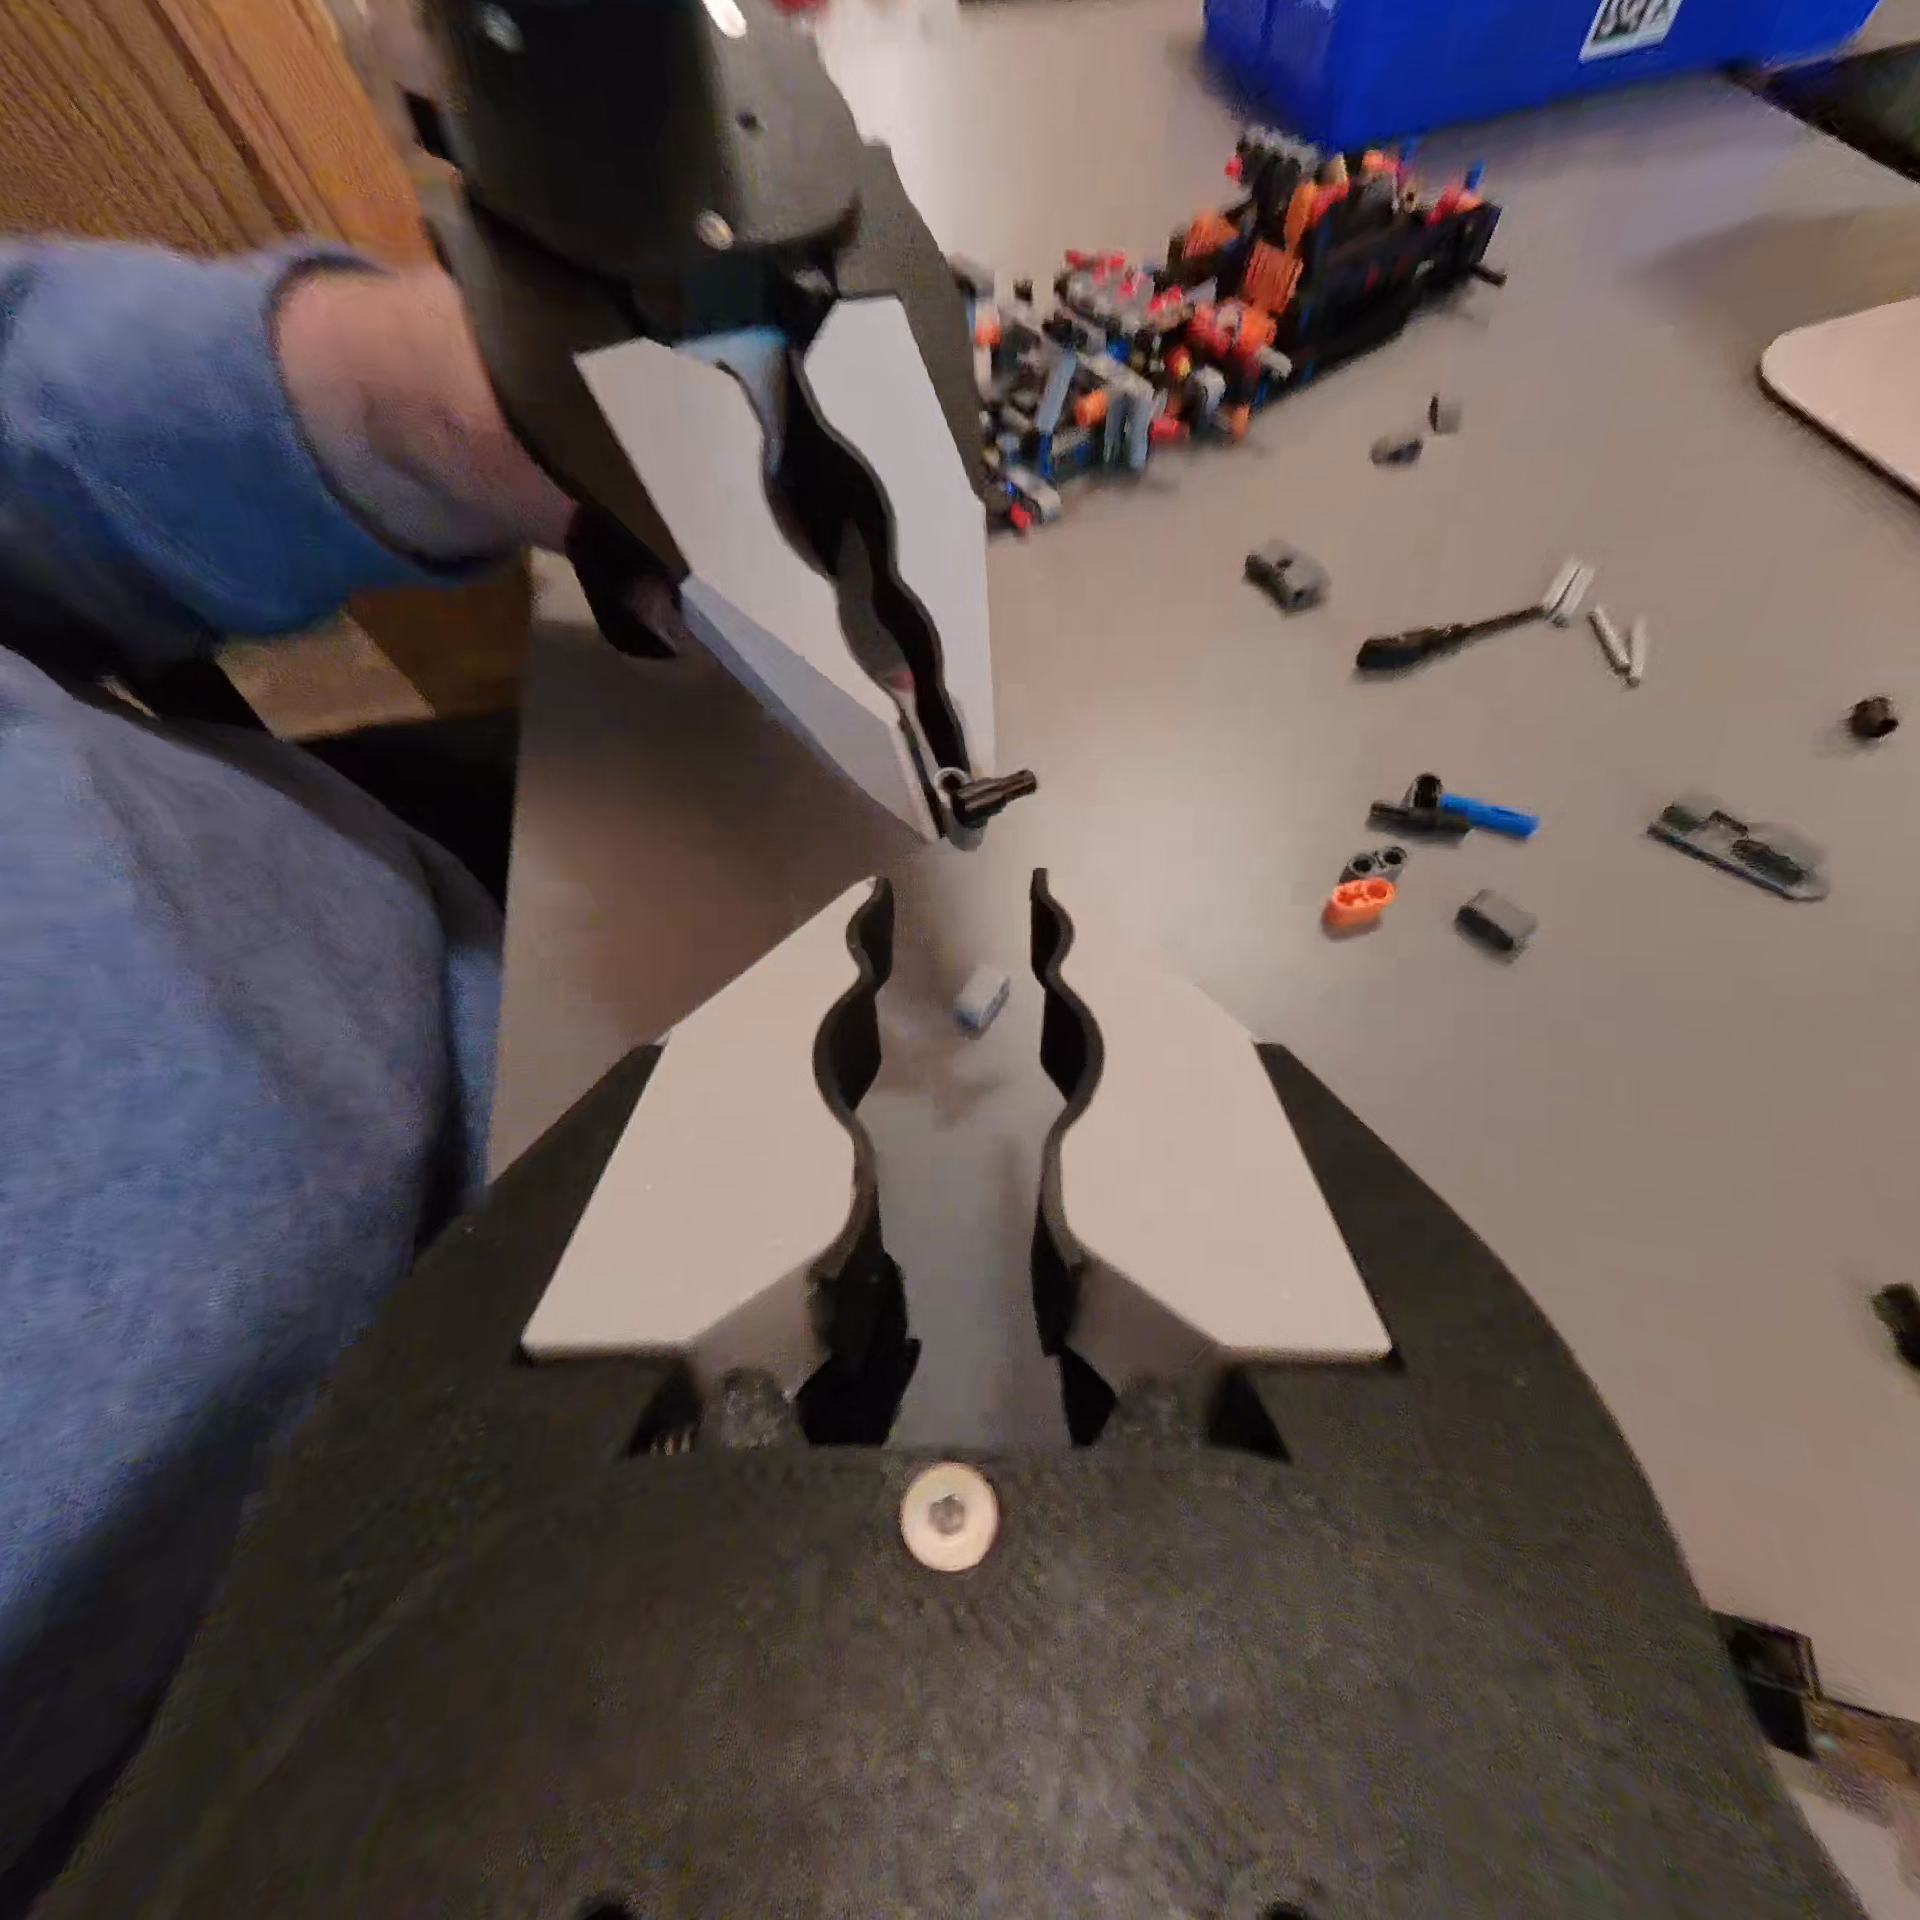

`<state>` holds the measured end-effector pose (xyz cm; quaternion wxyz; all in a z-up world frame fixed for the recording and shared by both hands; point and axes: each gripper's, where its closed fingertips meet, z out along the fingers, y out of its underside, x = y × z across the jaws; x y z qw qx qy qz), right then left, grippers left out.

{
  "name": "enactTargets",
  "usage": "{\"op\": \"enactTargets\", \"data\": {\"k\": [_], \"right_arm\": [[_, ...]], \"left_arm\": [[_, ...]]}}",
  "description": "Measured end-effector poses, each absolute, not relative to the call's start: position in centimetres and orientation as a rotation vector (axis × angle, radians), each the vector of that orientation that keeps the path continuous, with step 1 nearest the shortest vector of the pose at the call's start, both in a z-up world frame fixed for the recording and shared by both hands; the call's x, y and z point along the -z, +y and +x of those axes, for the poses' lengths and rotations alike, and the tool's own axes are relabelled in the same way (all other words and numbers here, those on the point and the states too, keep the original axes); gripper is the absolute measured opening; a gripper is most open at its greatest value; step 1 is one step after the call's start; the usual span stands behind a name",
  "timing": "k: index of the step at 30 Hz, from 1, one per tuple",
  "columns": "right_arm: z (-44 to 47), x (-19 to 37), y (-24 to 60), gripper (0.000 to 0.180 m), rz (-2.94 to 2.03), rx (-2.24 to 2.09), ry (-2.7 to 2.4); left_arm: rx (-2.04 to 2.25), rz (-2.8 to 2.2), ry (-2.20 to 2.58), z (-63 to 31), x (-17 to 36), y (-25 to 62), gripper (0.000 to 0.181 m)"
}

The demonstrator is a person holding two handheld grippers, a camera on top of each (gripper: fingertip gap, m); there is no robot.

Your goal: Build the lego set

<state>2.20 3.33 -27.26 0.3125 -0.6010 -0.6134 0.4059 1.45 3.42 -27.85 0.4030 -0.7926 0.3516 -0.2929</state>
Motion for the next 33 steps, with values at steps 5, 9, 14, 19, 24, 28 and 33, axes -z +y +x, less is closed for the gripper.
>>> {"op": "enactTargets", "data": {"k": [5,9,14,19,24,28,33], "right_arm": [[2.6,24.6,4.1,0.027,-1.518,-1.108,-1.5],[2.6,23.4,4.7,0.029,-1.379,-0.748,-1.502],[2.3,21.9,5.8,0.029,-1.346,-0.584,-1.368],[2.6,20.8,6.6,0.022,-1.329,-0.502,-1.311],[2.9,20.5,6.7,0.015,-1.302,-0.447,-1.334],[3.1,20.2,6.6,0.013,-1.285,-0.474,-1.34],[3.4,20.1,6.8,0.012,-1.261,-0.45,-1.374]], "left_arm": [[1.066,-1.902,0.677,2.3,24.5,4.2,0.005],[1.209,-1.863,0.496,2.6,23.1,5.2,0.005],[1.411,-1.74,0.267,3.3,21.2,6.3,0.005],[1.565,-1.633,0.172,4.6,20.2,6.4,0.005],[1.674,-1.543,0.083,4.8,19.6,6.6,0.006],[1.647,-1.547,0.107,5.0,19.4,6.5,0.007],[1.616,-1.541,0.113,4.2,19.3,6.6,0.011]]}}
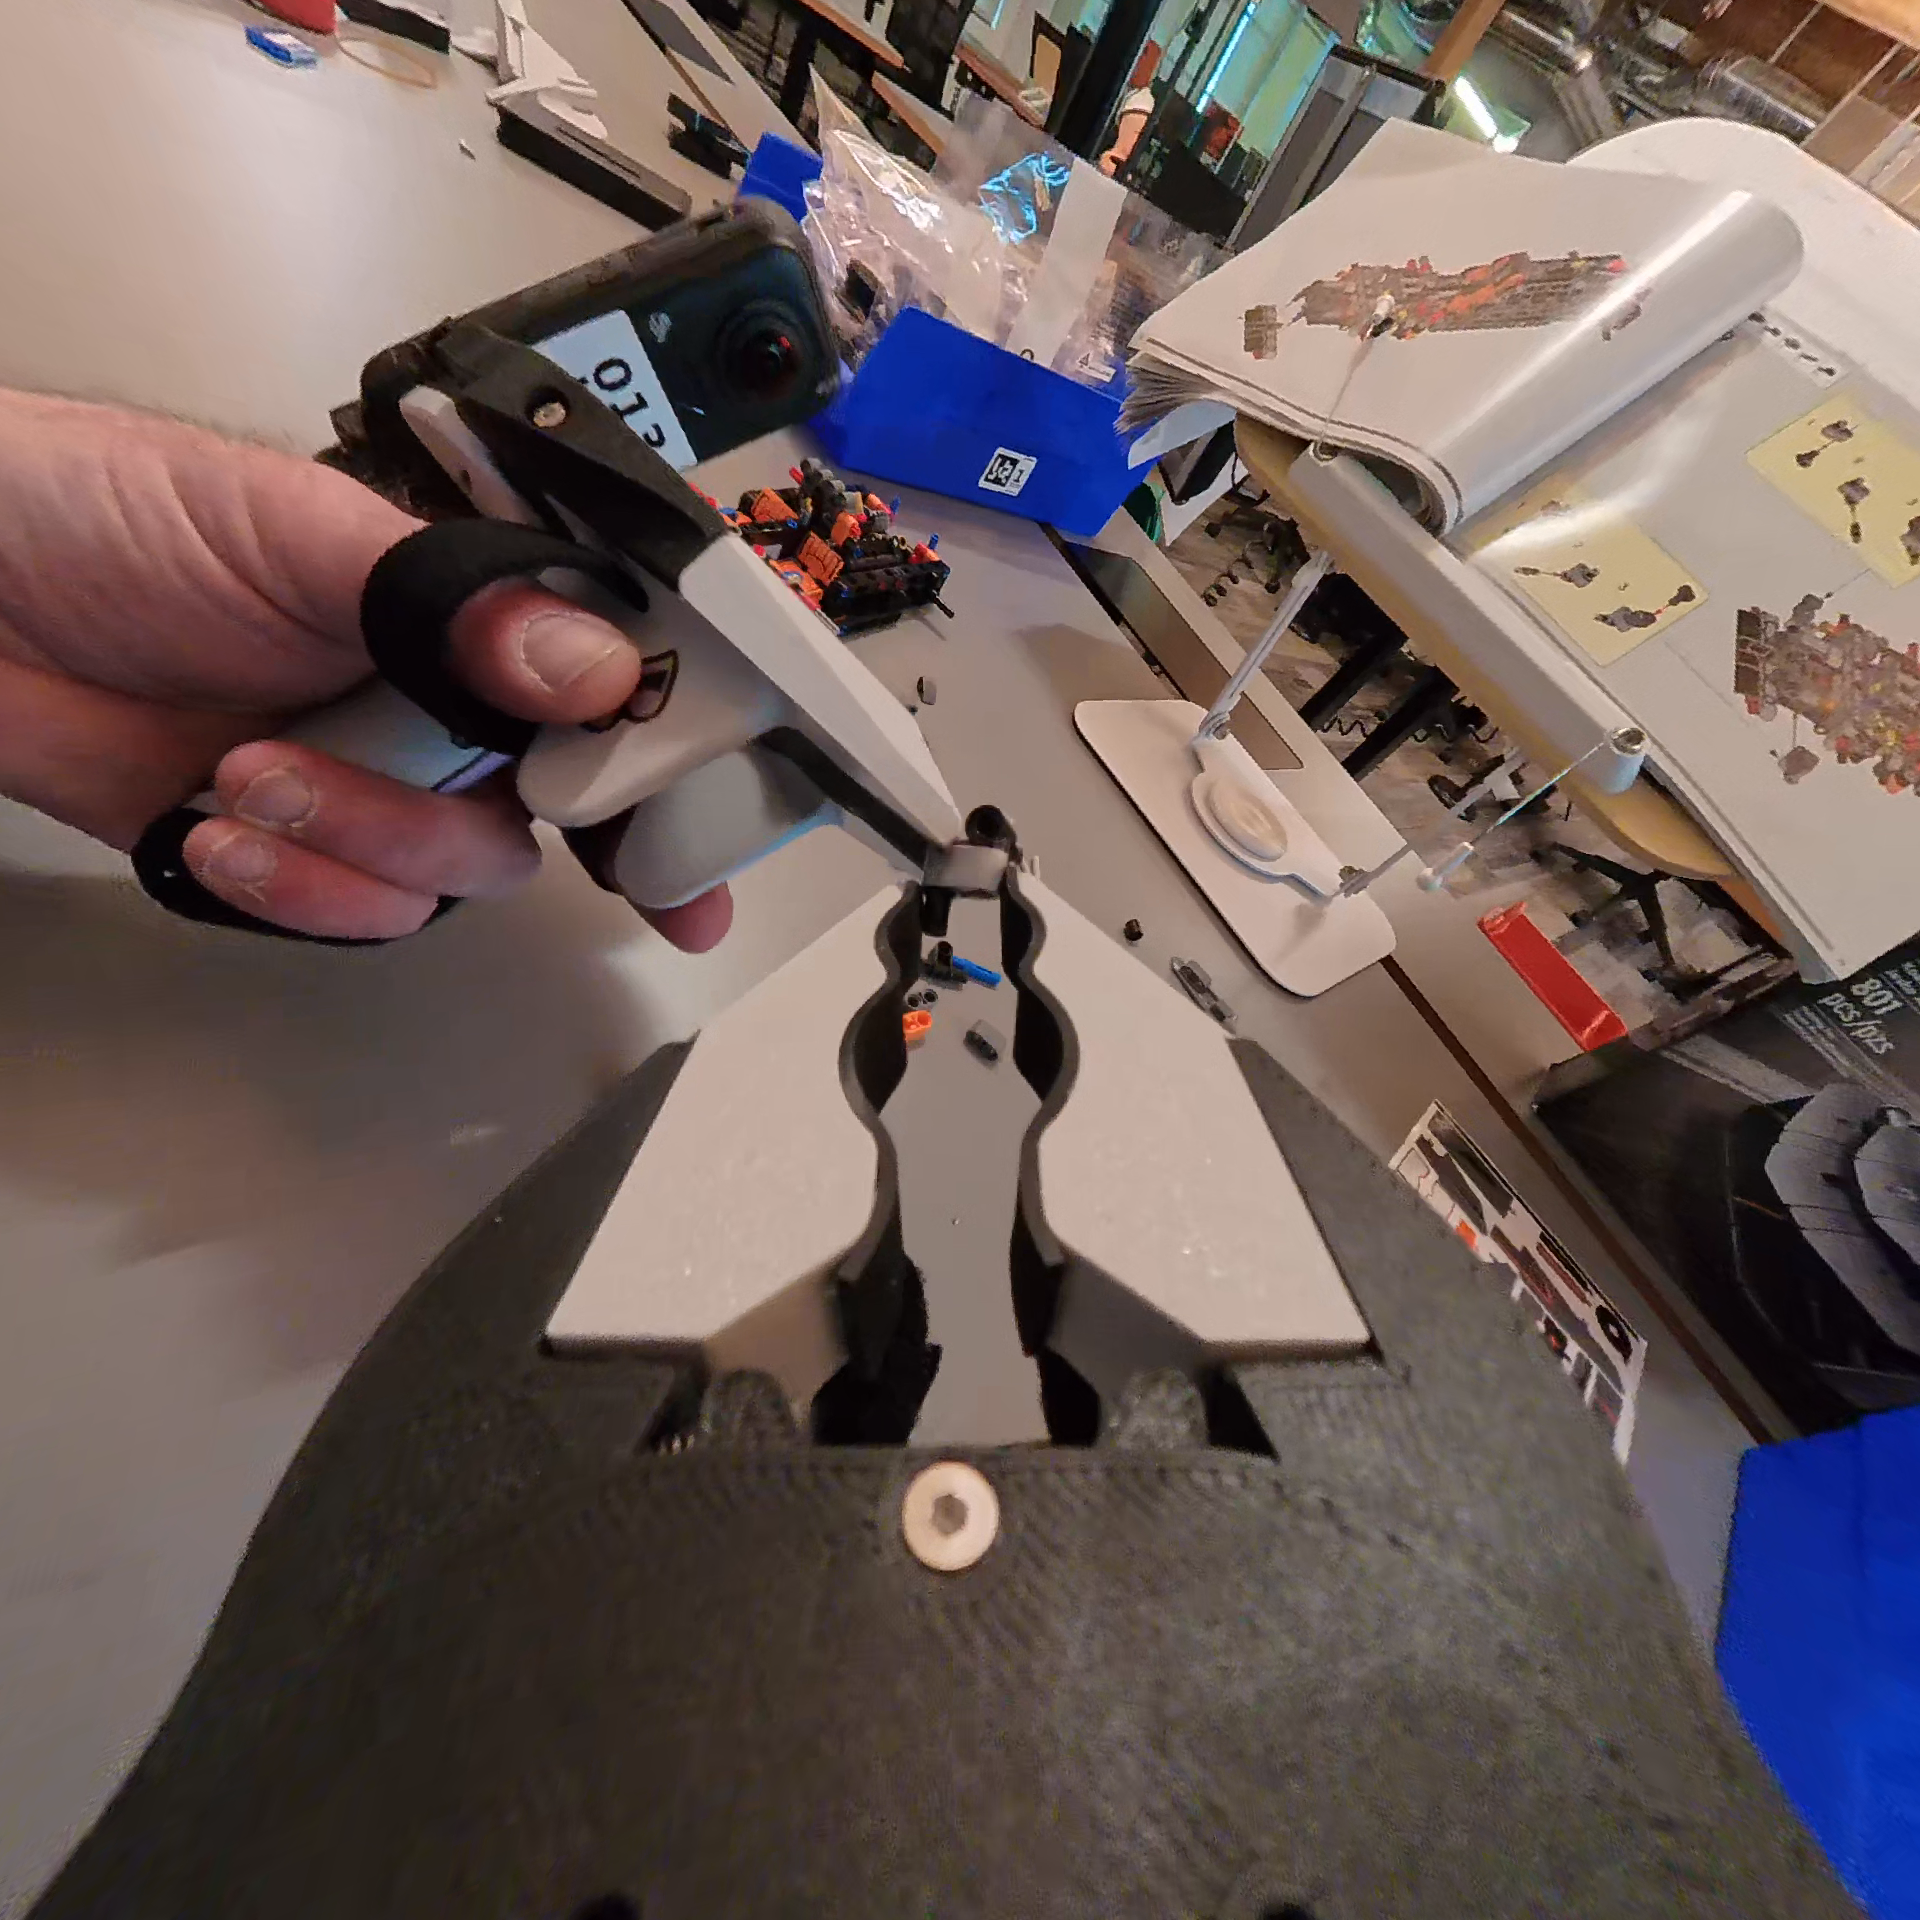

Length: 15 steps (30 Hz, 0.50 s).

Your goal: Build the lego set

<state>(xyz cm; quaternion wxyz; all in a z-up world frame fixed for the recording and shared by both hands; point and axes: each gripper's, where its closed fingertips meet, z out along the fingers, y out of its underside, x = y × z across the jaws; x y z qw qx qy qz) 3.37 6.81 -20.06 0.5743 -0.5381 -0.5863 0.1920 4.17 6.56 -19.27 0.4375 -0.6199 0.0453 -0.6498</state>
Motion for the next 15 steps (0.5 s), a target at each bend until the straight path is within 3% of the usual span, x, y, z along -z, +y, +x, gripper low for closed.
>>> {"op": "enactTargets", "data": {"k": [8,15], "right_arm": [[3.8,20.4,6.3,0.012,-1.114,-0.267,-1.535],[4.5,20.0,6.5,0.012,-0.966,-0.097,-1.647]], "left_arm": [[1.647,-1.567,0.132,3.5,18.7,6.5,0.017],[1.427,-1.675,0.355,3.7,18.7,6.1,0.021]]}}
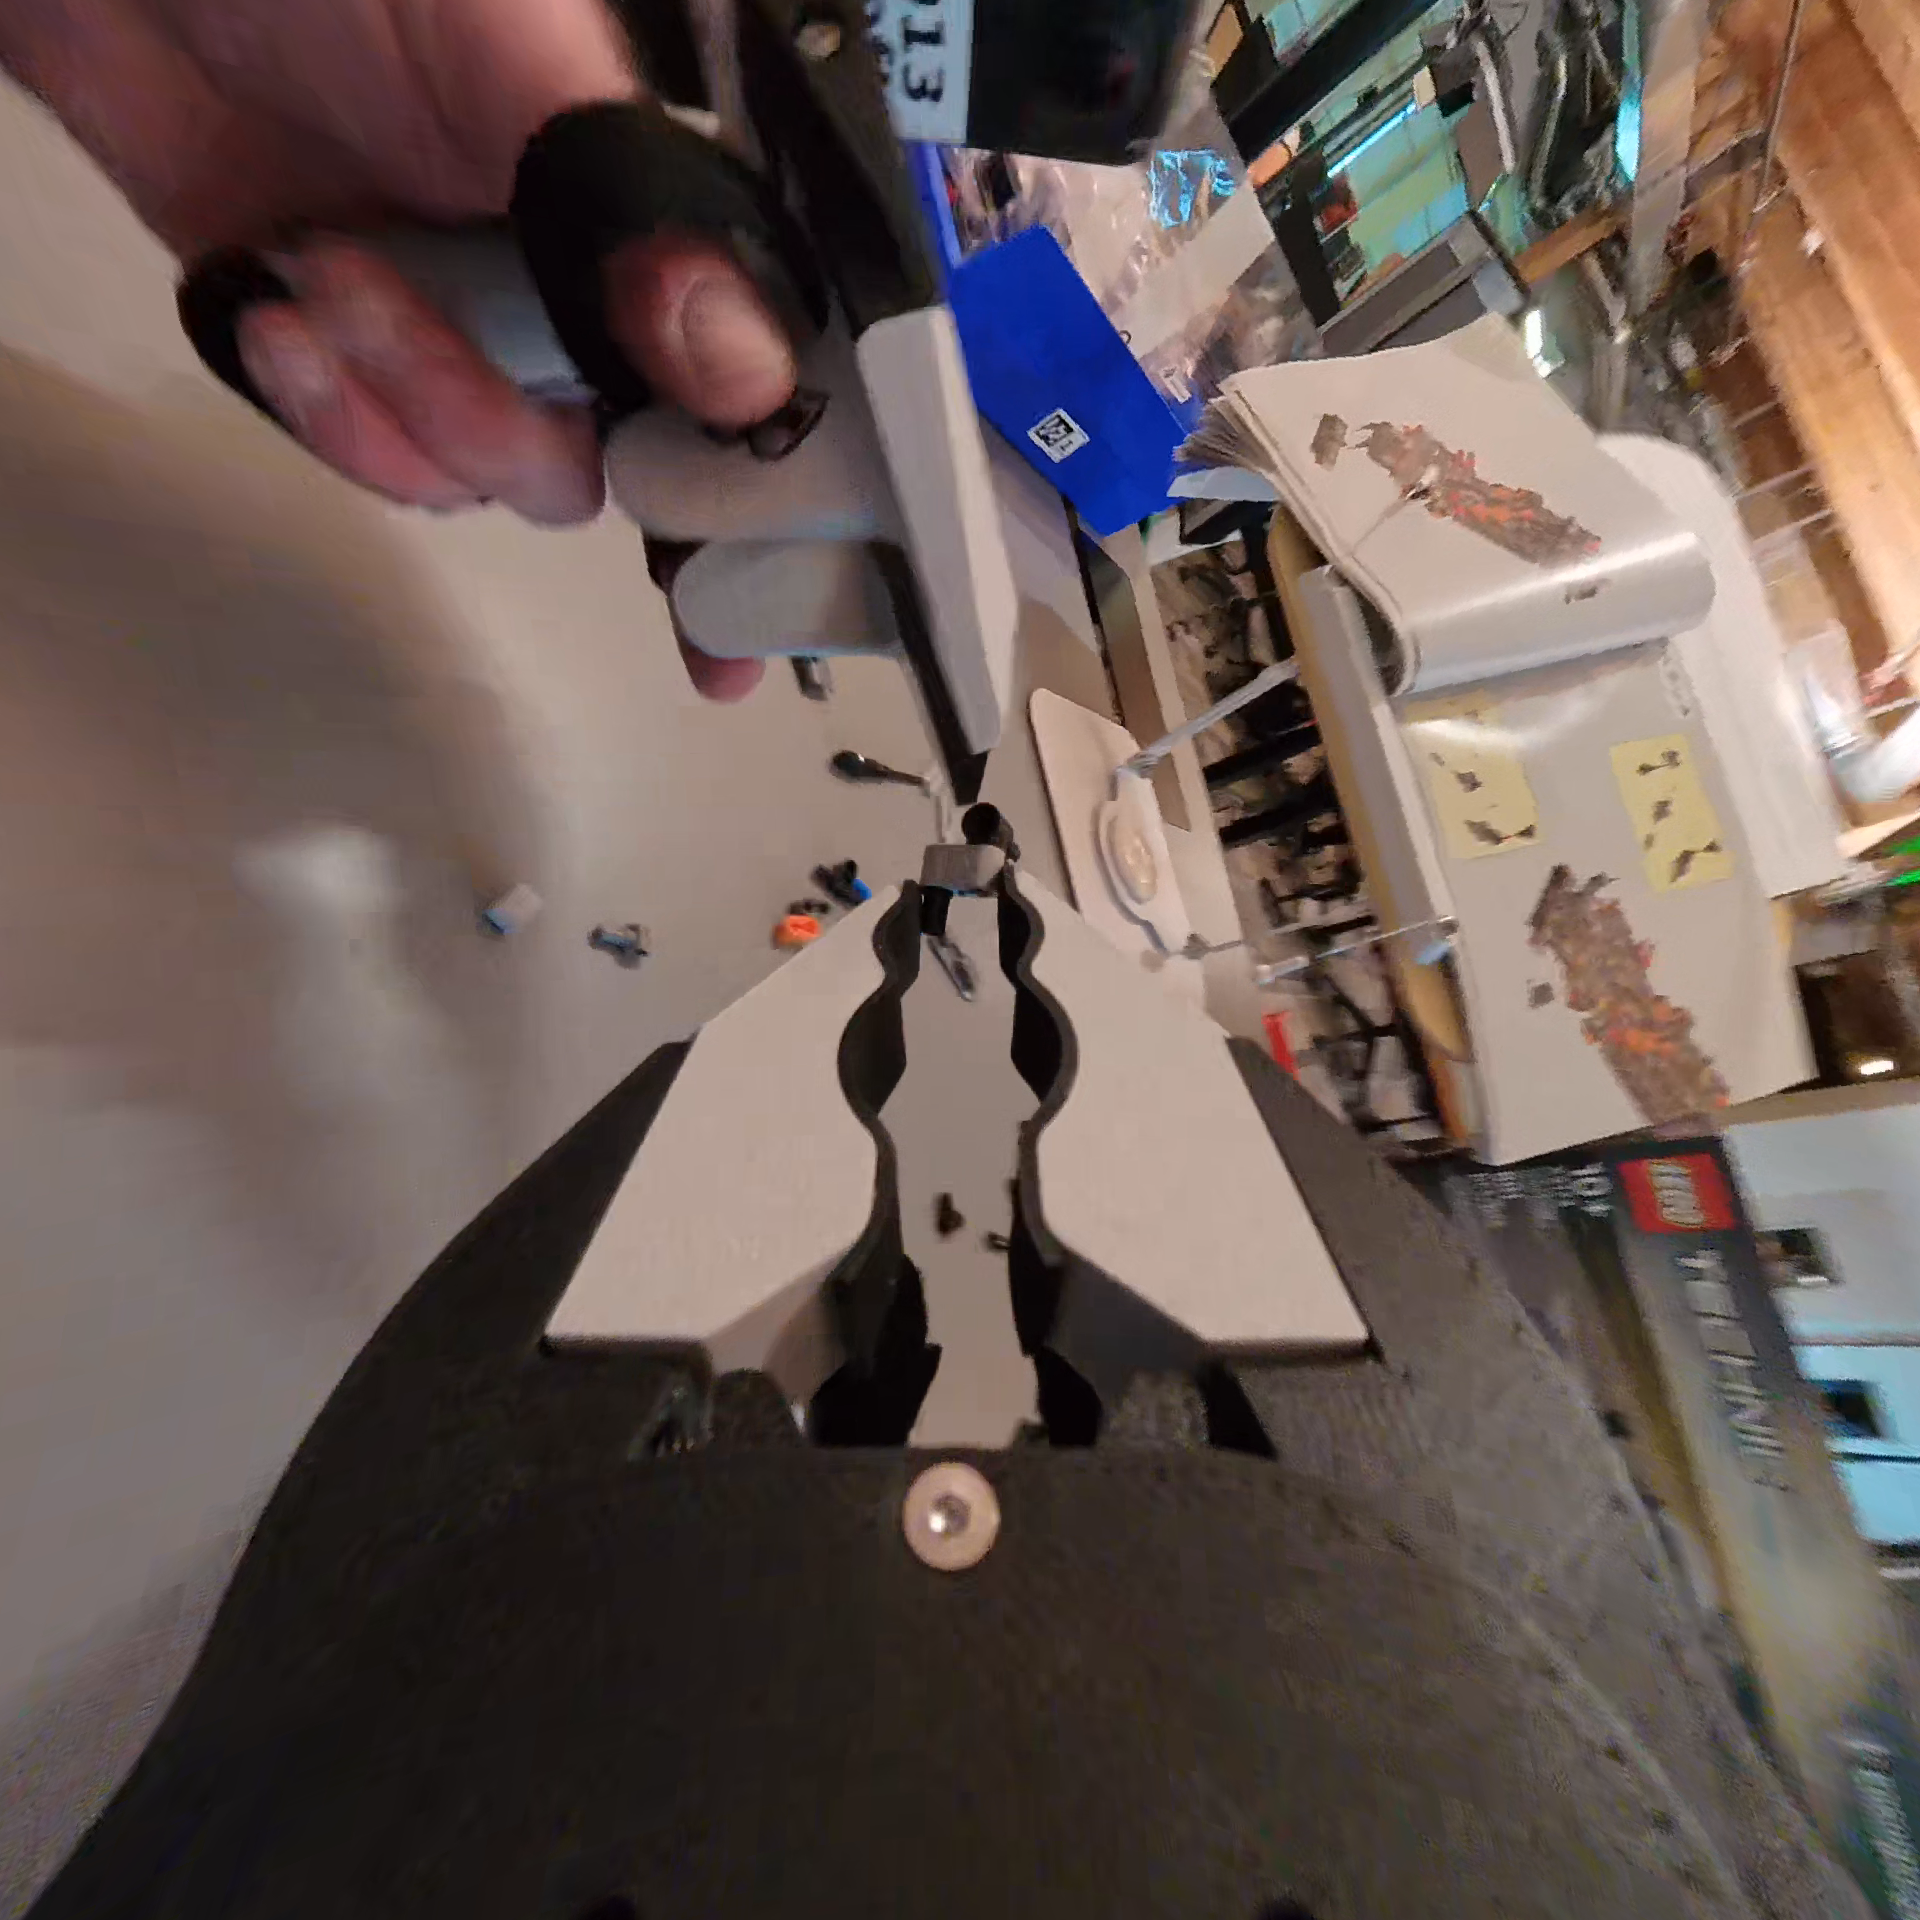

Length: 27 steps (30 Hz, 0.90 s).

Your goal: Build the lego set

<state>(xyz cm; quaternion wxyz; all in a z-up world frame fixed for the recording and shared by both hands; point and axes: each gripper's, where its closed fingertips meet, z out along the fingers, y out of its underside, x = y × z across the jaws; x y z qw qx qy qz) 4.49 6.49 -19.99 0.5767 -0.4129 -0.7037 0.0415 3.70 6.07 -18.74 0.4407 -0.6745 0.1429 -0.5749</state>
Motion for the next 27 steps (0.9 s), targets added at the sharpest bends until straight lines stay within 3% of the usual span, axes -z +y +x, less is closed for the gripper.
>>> {"op": "enactTargets", "data": {"k": [9,17,21,27], "right_arm": [[4.1,19.5,6.2,0.013,-0.763,0.122,-1.714],[3.9,19.2,6.7,0.014,-0.776,0.104,-1.702],[3.9,18.9,7.4,0.027,-0.956,-0.098,-1.654],[4.2,18.2,8.7,0.028,-1.33,-0.617,-1.492]], "left_arm": [[1.654,-1.689,0.34,5.2,18.1,5.7,0.016],[1.609,-1.661,0.33,4.9,17.8,6.4,0.009],[1.431,-1.632,0.372,4.1,16.9,7.1,0.009],[0.903,-1.591,0.547,2.8,15.2,8.2,0.009]]}}
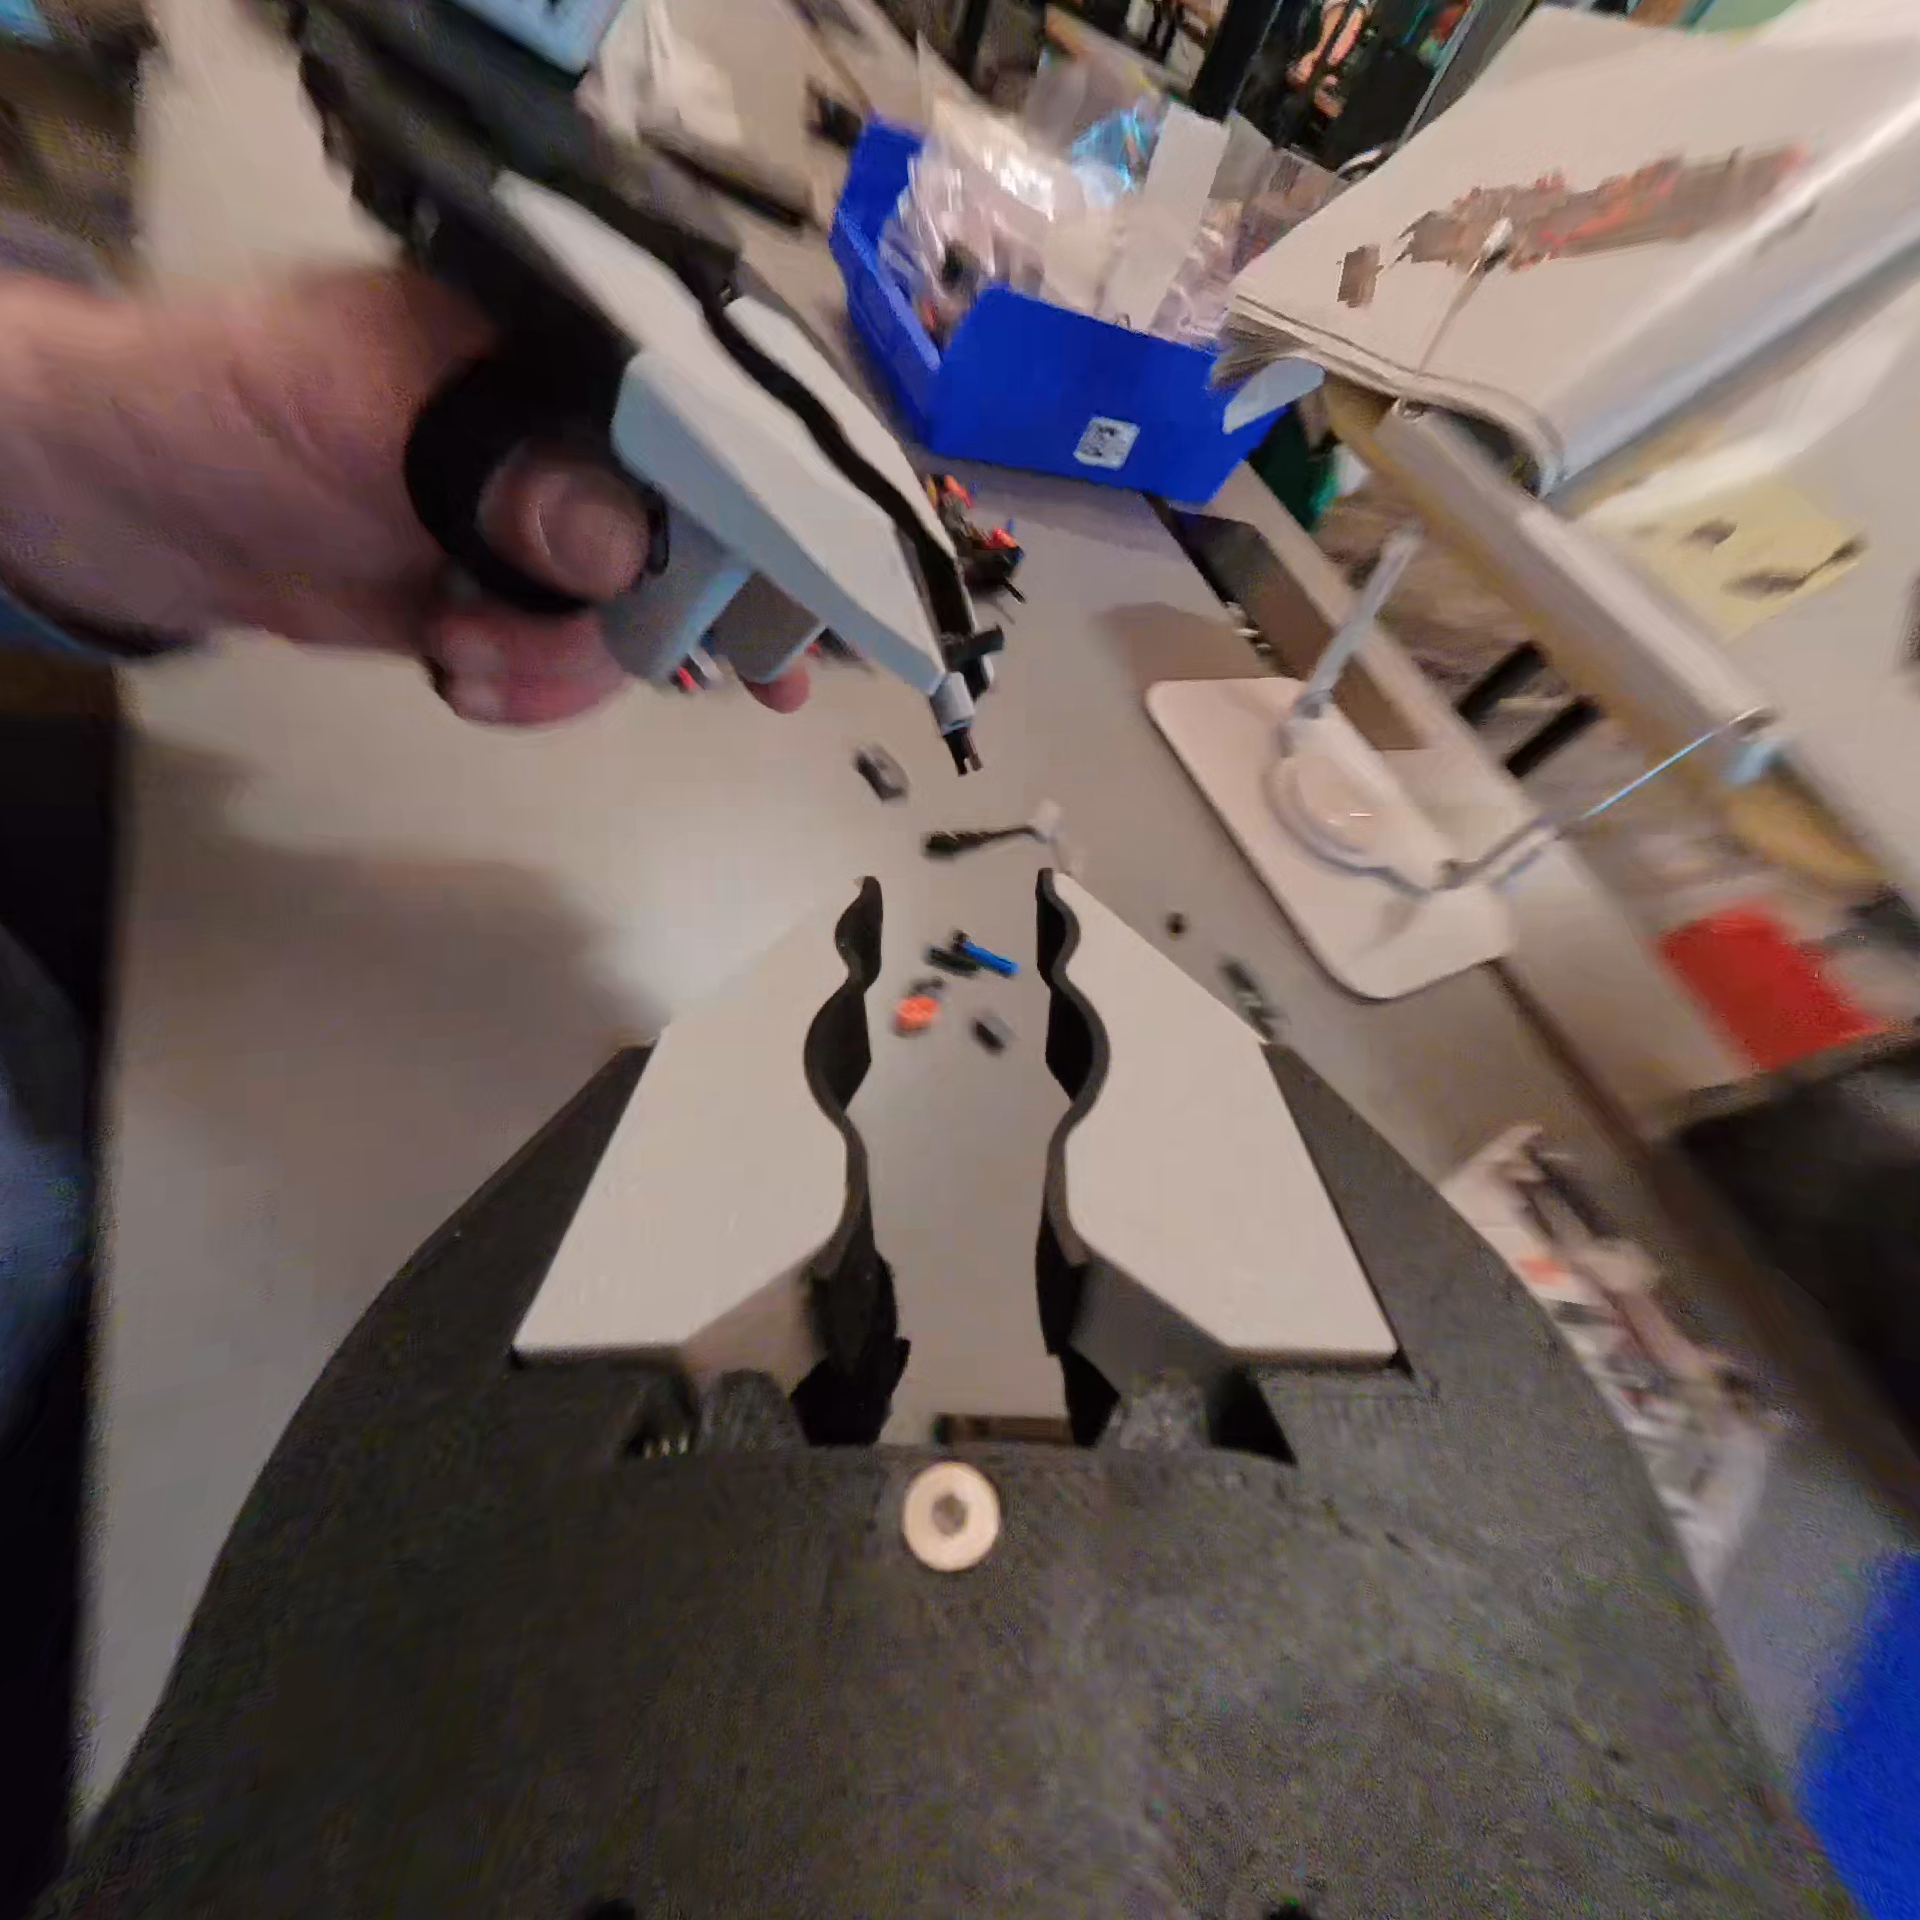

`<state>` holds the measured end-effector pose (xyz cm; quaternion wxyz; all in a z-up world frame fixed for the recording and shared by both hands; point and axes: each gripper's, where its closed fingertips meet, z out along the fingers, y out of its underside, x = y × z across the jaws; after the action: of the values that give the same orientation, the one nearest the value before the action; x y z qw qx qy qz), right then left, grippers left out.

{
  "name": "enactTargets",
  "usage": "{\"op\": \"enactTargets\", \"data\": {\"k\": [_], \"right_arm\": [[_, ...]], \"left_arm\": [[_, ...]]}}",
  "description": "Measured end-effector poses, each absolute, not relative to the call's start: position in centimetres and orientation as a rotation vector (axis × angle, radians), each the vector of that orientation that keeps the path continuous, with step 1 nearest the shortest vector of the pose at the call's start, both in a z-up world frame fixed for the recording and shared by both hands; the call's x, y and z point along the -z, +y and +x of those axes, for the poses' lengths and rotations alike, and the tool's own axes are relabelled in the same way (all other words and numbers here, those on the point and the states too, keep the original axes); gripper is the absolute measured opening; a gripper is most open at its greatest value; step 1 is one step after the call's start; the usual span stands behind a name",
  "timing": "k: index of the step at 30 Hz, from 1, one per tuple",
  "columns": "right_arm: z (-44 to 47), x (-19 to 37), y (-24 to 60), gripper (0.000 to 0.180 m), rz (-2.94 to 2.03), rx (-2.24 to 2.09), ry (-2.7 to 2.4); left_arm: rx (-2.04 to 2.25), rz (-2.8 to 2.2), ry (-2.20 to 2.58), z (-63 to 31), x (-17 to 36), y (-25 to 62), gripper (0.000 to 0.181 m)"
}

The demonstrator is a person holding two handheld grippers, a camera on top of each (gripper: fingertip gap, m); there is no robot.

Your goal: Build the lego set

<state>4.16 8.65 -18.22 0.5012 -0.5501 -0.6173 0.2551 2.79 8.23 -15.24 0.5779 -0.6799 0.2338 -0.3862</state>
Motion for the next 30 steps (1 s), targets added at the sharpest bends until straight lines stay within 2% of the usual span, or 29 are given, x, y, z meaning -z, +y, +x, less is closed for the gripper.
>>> {"op": "enactTargets", "data": {"k": [7,21,30], "right_arm": [[3.9,16.2,8.9,0.03,-1.526,-1.334,-1.201],[3.6,13.7,11.2,0.032,-1.544,-1.706,-1.057],[3.0,12.7,11.9,0.032,-1.537,-1.894,-0.972]], "left_arm": [[0.133,-1.446,0.875,3.1,13.3,9.2,0.008],[-0.474,-1.127,1.136,3.8,12.2,11.4,0.007],[-0.707,-0.962,1.227,3.9,11.6,12.1,0.007]]}}
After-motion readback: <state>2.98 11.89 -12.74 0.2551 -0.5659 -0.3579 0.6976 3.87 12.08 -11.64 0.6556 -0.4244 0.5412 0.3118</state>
